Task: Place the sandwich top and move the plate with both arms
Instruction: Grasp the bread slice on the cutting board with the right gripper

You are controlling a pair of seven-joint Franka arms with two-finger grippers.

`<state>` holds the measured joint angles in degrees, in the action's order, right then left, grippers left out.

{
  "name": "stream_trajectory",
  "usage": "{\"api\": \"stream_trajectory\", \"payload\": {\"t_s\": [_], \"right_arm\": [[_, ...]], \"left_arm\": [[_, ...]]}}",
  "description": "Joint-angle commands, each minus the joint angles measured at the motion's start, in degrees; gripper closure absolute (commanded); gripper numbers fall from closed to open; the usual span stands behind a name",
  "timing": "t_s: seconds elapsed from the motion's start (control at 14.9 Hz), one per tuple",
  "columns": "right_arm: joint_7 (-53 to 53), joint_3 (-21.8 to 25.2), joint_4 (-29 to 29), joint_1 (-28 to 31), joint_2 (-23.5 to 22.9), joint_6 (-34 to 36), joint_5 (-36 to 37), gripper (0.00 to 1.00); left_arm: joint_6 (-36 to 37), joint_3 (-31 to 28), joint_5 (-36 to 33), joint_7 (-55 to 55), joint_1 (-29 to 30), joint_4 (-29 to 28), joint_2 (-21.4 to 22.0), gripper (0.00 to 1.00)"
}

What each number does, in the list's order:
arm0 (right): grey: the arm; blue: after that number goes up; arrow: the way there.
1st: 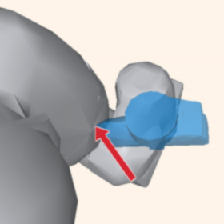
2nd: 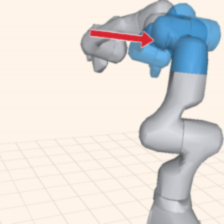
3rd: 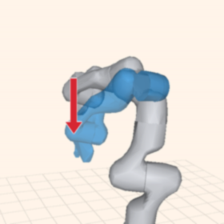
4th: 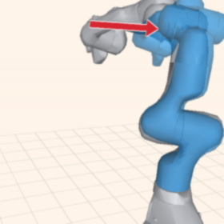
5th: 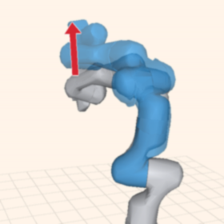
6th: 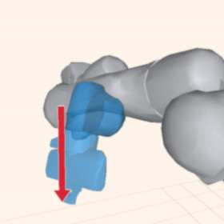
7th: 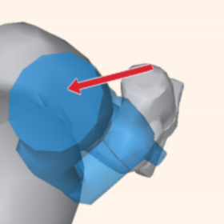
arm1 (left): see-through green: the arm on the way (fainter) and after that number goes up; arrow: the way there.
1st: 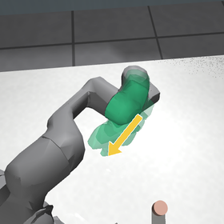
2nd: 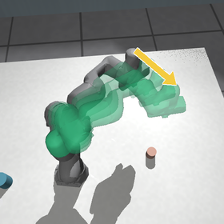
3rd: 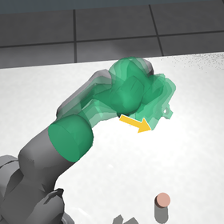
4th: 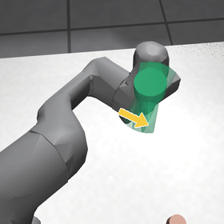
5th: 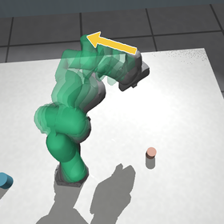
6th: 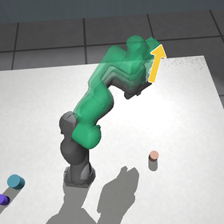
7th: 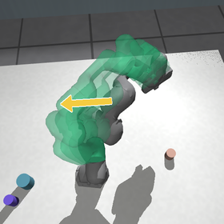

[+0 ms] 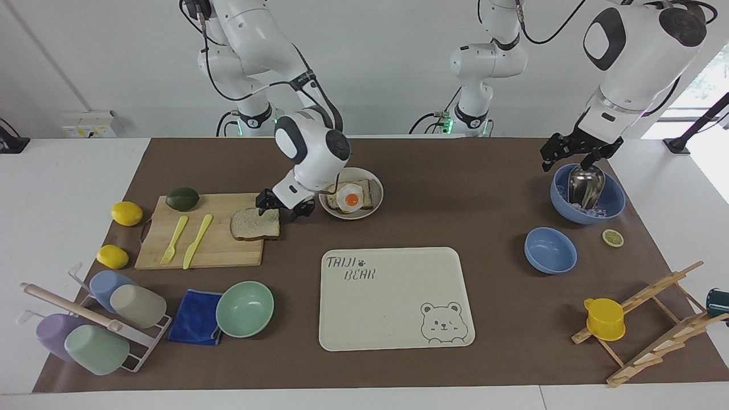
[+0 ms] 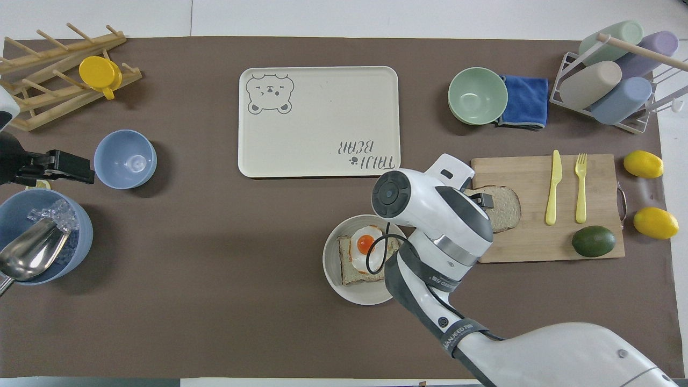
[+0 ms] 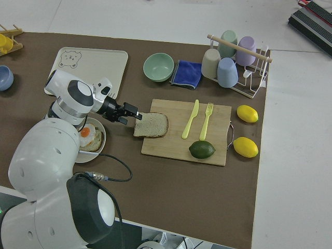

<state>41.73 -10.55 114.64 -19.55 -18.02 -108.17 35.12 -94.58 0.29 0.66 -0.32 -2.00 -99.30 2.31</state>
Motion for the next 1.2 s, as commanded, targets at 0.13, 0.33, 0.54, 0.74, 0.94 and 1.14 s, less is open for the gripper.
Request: {"api": "stream_trajectory", "payload": {"t_s": [0.13, 0.33, 0.54, 0.74, 0.94, 1.14], "right_arm": [[1.25, -0.26, 4.34, 0.56, 0.79, -2.83, 5.90, 0.00], [0.98, -0.26, 5.50, 1.18, 1.23, -2.57, 10.23, 0.00], [0.90, -0.17, 5.85, 1.35, 1.32, -2.40, 10.41, 0.00], [0.72, -0.26, 6.64, 1.35, 1.50, -2.13, 10.41, 0.19], [0.72, -0.26, 7.43, 1.27, 1.85, -2.13, 10.41, 0.52], [0.11, -0.26, 7.00, 1.35, 1.76, -1.52, 10.41, 1.00]], "left_arm": [[0.18, -0.11, -0.84, -0.20, -0.11, -0.11, 0.50, 0.00], [0.27, -0.11, -0.84, -0.20, -0.19, -0.11, 0.50, 0.00], [0.10, -0.11, -0.84, -0.20, -0.46, -0.11, 0.50, 0.00], [-0.17, -0.11, -0.84, -0.20, -0.81, -0.11, 0.50, 0.00], [0.00, -0.11, -0.84, -0.20, -0.81, -0.11, 0.50, 0.00], [0.10, -0.46, -0.84, -0.38, -0.02, -0.11, 0.50, 0.00]]}}
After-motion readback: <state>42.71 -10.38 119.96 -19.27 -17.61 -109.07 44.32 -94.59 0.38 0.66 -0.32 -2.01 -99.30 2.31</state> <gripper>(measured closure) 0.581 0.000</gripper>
